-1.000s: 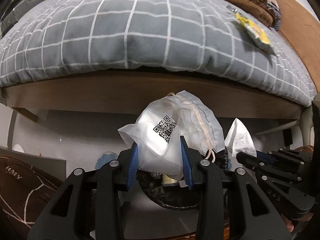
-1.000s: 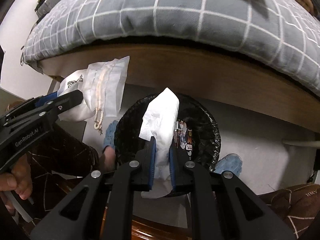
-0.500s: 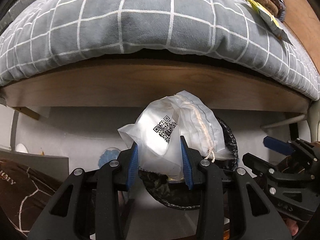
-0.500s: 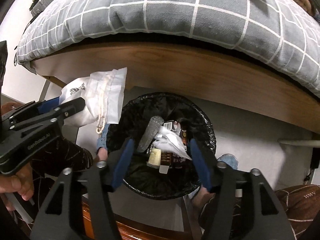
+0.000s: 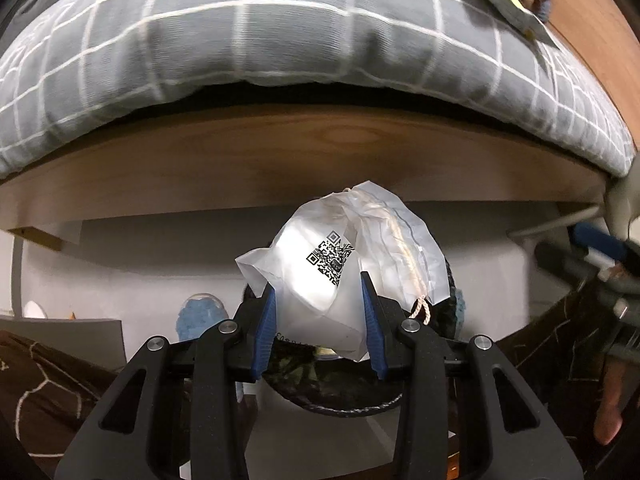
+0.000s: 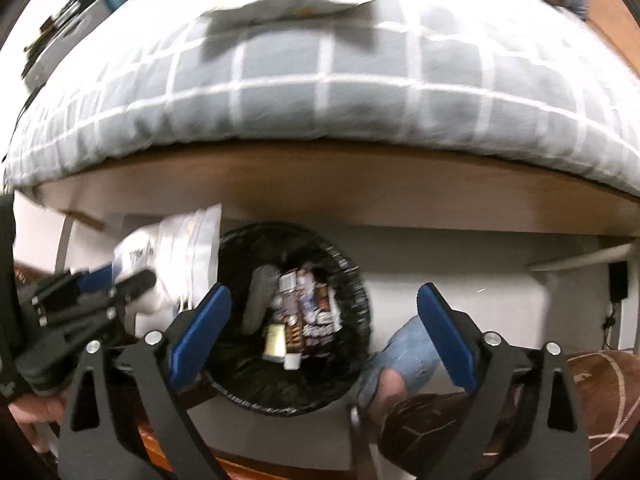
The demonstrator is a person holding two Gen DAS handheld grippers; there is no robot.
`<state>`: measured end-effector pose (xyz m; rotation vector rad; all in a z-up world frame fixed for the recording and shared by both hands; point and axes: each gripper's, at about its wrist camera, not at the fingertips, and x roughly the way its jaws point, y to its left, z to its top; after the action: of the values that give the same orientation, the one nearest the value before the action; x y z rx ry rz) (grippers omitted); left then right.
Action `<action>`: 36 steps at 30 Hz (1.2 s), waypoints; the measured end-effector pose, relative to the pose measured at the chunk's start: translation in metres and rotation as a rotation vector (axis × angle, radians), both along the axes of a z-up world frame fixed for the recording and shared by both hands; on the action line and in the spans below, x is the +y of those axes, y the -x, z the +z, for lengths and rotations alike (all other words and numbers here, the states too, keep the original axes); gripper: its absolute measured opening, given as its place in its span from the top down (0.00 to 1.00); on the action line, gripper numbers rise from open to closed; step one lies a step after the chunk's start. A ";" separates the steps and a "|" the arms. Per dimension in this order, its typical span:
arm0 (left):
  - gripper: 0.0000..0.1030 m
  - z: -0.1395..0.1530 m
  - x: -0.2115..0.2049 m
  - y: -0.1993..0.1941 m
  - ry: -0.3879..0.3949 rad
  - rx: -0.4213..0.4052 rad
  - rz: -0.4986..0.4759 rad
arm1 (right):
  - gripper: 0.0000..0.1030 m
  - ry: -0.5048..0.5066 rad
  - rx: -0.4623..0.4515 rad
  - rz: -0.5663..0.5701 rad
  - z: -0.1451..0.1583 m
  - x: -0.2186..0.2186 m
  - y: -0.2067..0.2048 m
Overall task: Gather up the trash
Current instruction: 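Open the left tool to drop the white drawstring bag into the bin, then move both tools back over the bed toward the yellow snack wrapper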
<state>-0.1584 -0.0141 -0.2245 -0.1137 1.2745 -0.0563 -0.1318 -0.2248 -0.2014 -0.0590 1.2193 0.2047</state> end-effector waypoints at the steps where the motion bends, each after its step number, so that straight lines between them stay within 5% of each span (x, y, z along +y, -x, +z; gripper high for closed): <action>1: 0.63 -0.001 -0.003 0.000 0.000 0.003 -0.009 | 0.10 -0.001 -0.010 -0.013 0.003 -0.006 -0.001; 19: 0.56 -0.026 -0.047 -0.001 -0.050 -0.003 -0.093 | 0.09 -0.001 -0.061 -0.068 0.013 -0.024 -0.008; 26: 0.24 -0.023 -0.044 0.000 -0.061 -0.035 -0.051 | 0.09 0.003 -0.062 -0.072 0.010 -0.022 -0.007; 32: 0.08 -0.003 -0.032 -0.001 -0.067 -0.099 0.005 | 0.09 -0.008 -0.107 -0.071 0.025 -0.019 -0.009; 36: 0.06 0.019 -0.022 -0.007 -0.080 -0.145 0.029 | 0.09 -0.025 -0.154 -0.064 0.045 -0.012 -0.015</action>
<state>-0.1509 -0.0361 -0.2055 -0.0584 1.1286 0.0115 -0.1165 -0.2369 -0.1566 -0.0131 1.0638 0.1565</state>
